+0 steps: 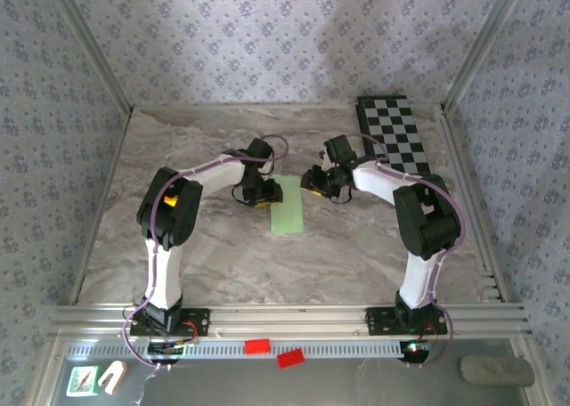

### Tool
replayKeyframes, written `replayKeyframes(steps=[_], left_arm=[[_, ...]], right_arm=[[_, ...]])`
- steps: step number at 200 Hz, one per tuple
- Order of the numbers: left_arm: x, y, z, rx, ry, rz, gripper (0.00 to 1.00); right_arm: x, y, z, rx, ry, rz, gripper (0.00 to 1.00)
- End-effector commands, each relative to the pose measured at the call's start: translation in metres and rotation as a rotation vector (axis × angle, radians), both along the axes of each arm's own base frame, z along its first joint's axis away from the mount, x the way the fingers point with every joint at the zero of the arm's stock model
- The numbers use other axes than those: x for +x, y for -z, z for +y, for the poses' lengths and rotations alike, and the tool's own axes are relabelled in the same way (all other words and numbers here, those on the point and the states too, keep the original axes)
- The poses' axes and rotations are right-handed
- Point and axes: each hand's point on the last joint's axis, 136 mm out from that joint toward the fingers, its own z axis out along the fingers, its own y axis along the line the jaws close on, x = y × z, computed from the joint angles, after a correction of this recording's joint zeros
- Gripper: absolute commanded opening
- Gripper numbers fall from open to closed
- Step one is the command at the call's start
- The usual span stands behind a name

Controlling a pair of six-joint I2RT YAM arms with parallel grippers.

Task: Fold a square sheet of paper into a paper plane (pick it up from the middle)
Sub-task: Hold the square sheet of paper at the center of the table.

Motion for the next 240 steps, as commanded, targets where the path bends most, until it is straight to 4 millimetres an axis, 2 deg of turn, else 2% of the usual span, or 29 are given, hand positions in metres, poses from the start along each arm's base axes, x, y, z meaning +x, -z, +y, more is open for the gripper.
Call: replayKeyframes(steps=[1, 36, 99, 110, 140, 240], left_arm=[[-0.023, 0.037, 0.007, 0.082, 0.038, 0.098, 0.5], [-0.025, 0.042, 0.009, 0.105, 0.014, 0.113, 0.5], [-0.027, 0.053, 0.011, 0.143, -0.024, 0.136, 0.51], [-0.034, 0.056, 0.014, 0.161, -0.021, 0.161, 0.51], [-0.036, 0.057, 0.012, 0.164, 0.001, 0.161, 0.51], [-0.039, 0.064, 0.008, 0.168, 0.046, 0.163, 0.52]], right_arm=[[-0.011, 0.01, -0.004, -0.032, -0.016, 0.023, 0.37], [-0.014, 0.013, 0.001, -0.022, -0.032, 0.033, 0.37], [-0.018, 0.006, 0.02, 0.025, -0.083, 0.018, 0.34], [-0.019, 0.007, 0.023, 0.027, -0.09, 0.021, 0.34], [-0.022, 0.011, 0.029, 0.031, -0.106, 0.034, 0.31], [-0.029, 0.025, 0.032, 0.023, -0.122, 0.072, 0.26]])
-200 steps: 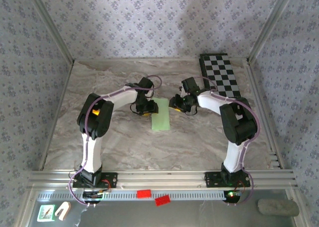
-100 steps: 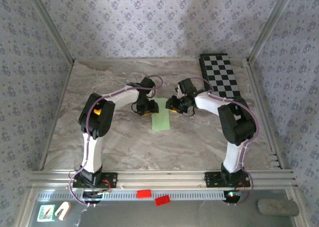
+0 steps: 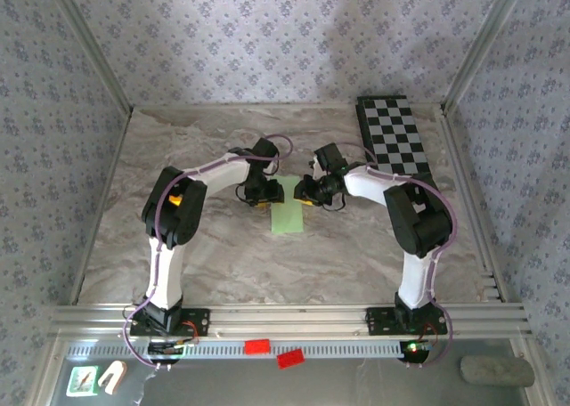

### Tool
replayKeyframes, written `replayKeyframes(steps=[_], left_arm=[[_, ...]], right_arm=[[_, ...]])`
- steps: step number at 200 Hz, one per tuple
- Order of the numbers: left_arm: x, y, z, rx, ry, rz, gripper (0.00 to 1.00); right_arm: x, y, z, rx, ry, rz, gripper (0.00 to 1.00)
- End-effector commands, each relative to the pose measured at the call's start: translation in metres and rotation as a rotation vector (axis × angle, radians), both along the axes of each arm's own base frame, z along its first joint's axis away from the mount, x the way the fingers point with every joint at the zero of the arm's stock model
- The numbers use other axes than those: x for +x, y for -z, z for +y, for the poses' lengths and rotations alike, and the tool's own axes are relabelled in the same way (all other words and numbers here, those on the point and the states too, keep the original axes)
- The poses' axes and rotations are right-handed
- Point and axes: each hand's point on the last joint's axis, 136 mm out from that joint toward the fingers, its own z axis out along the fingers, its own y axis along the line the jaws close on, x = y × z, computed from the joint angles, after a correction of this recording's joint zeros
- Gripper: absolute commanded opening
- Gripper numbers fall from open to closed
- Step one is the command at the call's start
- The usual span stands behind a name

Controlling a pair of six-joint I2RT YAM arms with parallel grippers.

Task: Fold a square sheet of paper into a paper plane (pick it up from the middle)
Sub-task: Hold the square sheet of paper at the center of the table.

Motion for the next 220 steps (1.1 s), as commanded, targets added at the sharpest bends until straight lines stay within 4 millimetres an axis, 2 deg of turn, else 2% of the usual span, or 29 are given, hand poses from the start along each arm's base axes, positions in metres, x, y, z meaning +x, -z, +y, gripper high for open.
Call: replayKeyframes(steps=[1, 5, 9, 97, 153, 220], left_arm=[[-0.038, 0.06, 0.009, 0.098, 0.046, 0.158, 0.52], [-0.039, 0.061, 0.009, 0.1, 0.046, 0.16, 0.52], [-0.039, 0.061, 0.009, 0.1, 0.045, 0.161, 0.52], [-0.042, 0.068, 0.013, 0.125, 0.031, 0.178, 0.52], [-0.043, 0.069, 0.013, 0.131, 0.036, 0.18, 0.53], [-0.04, 0.067, 0.013, 0.132, 0.034, 0.18, 0.53]], right_arm=[[-0.006, 0.008, 0.004, -0.002, -0.03, 0.023, 0.26], [0.003, -0.001, 0.008, 0.01, -0.03, -0.003, 0.26], [0.003, -0.003, 0.01, 0.012, -0.032, -0.005, 0.26], [0.002, 0.002, 0.013, 0.006, -0.071, -0.008, 0.24], [-0.001, 0.012, 0.013, -0.013, -0.079, 0.016, 0.22], [-0.009, 0.035, 0.001, -0.09, -0.081, 0.061, 0.2]])
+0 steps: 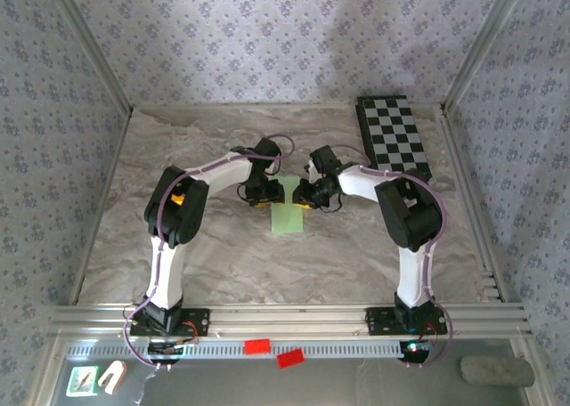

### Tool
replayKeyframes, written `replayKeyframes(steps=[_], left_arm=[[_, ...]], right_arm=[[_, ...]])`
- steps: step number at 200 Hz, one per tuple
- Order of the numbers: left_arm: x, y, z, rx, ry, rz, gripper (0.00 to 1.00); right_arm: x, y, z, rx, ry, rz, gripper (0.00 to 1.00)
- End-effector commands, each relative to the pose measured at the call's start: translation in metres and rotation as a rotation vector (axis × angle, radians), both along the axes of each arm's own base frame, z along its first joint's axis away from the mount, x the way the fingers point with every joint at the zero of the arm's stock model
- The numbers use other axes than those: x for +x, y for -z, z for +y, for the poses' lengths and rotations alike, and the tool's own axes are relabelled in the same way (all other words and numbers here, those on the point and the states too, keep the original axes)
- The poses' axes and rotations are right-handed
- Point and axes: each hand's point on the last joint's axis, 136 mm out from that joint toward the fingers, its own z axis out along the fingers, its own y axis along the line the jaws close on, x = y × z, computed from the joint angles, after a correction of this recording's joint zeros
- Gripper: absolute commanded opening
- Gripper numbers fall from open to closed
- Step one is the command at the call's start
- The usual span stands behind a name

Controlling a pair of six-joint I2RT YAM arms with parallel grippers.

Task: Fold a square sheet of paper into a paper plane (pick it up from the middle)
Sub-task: Hold the square sheet of paper at the center of the table, then first fold the square sheet of paper in half at the center of the table.

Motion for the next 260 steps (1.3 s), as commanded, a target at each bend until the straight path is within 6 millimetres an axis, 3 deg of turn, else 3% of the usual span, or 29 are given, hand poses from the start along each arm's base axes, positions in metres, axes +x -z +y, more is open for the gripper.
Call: replayKeyframes(steps=[1, 35, 93, 117, 147, 167, 211, 260], left_arm=[[-0.04, 0.065, 0.012, 0.104, 0.03, 0.171, 0.53], [-0.032, 0.047, 0.008, 0.087, 0.032, 0.141, 0.53], [0.018, -0.059, 0.007, -0.081, -0.055, -0.112, 0.54], [0.02, -0.081, -0.008, -0.223, -0.063, -0.138, 0.51], [0.008, -0.082, -0.039, -0.408, -0.054, -0.049, 0.37], [0.002, -0.073, -0.05, -0.43, -0.036, -0.01, 0.29], [-0.005, -0.051, -0.056, -0.392, -0.012, 0.055, 0.19], [-0.009, -0.024, -0.049, -0.315, -0.022, 0.098, 0.17]], right_arm=[[-0.005, 0.013, -0.005, -0.058, -0.019, 0.03, 0.2], [-0.013, 0.028, -0.02, -0.141, -0.021, 0.058, 0.19], [-0.019, 0.043, -0.033, -0.221, -0.035, 0.085, 0.17], [-0.019, 0.046, -0.037, -0.25, -0.032, 0.091, 0.16], [-0.02, 0.049, -0.041, -0.278, -0.025, 0.106, 0.15], [-0.021, 0.051, -0.043, -0.289, -0.021, 0.116, 0.14], [-0.021, 0.055, -0.045, -0.308, -0.011, 0.13, 0.13], [-0.022, 0.058, -0.047, -0.332, -0.004, 0.141, 0.13]])
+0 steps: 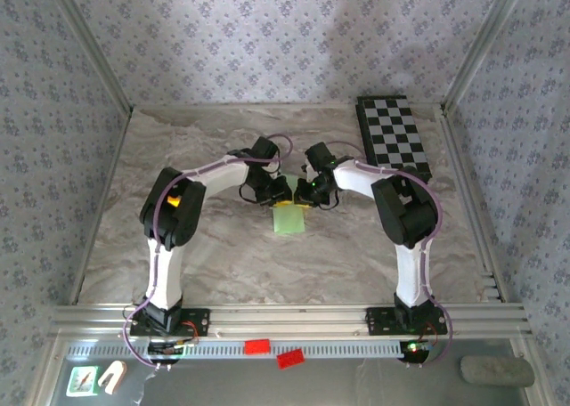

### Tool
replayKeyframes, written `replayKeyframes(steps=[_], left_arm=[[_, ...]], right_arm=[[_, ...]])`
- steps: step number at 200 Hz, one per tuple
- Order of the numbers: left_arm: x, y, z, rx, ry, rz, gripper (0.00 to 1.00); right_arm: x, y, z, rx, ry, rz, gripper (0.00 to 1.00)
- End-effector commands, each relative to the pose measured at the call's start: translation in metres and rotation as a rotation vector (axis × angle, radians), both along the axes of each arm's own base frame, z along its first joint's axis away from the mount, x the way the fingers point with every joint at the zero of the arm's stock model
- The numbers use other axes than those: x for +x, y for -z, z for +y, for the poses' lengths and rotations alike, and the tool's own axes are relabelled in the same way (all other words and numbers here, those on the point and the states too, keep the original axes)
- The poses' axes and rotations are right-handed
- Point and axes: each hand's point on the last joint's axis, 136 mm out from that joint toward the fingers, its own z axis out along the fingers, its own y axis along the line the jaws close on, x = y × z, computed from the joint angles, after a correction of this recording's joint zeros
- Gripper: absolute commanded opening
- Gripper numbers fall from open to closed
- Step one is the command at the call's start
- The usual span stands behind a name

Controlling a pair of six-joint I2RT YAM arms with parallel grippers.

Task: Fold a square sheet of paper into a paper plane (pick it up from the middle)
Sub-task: First fold the square sheet of paper in half at the center of the table.

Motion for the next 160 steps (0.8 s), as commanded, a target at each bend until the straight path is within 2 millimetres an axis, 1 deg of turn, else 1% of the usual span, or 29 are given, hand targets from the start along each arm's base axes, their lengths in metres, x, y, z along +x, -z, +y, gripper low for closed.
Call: replayKeyframes(steps=[1, 55, 83, 118, 131, 160], left_arm=[[0.001, 0.002, -0.001, 0.022, 0.013, 0.008, 0.17], [-0.003, 0.025, 0.019, 0.116, 0.001, 0.02, 0.17], [-0.003, 0.035, 0.038, 0.211, 0.008, 0.007, 0.16], [-0.012, 0.051, 0.059, 0.236, -0.01, 0.044, 0.16], [-0.014, 0.05, 0.068, 0.236, -0.015, 0.05, 0.16], [-0.011, 0.037, 0.087, 0.226, -0.022, 0.033, 0.15]], right_arm=[[-0.024, 0.051, -0.039, -0.216, 0.036, 0.119, 0.13], [-0.026, 0.056, -0.047, -0.263, 0.035, 0.131, 0.12], [-0.026, 0.059, -0.05, -0.283, 0.034, 0.127, 0.12], [-0.026, 0.064, -0.06, -0.342, 0.03, 0.12, 0.11], [-0.027, 0.066, -0.063, -0.358, 0.024, 0.119, 0.1], [-0.025, 0.065, -0.067, -0.375, 0.011, 0.109, 0.1]])
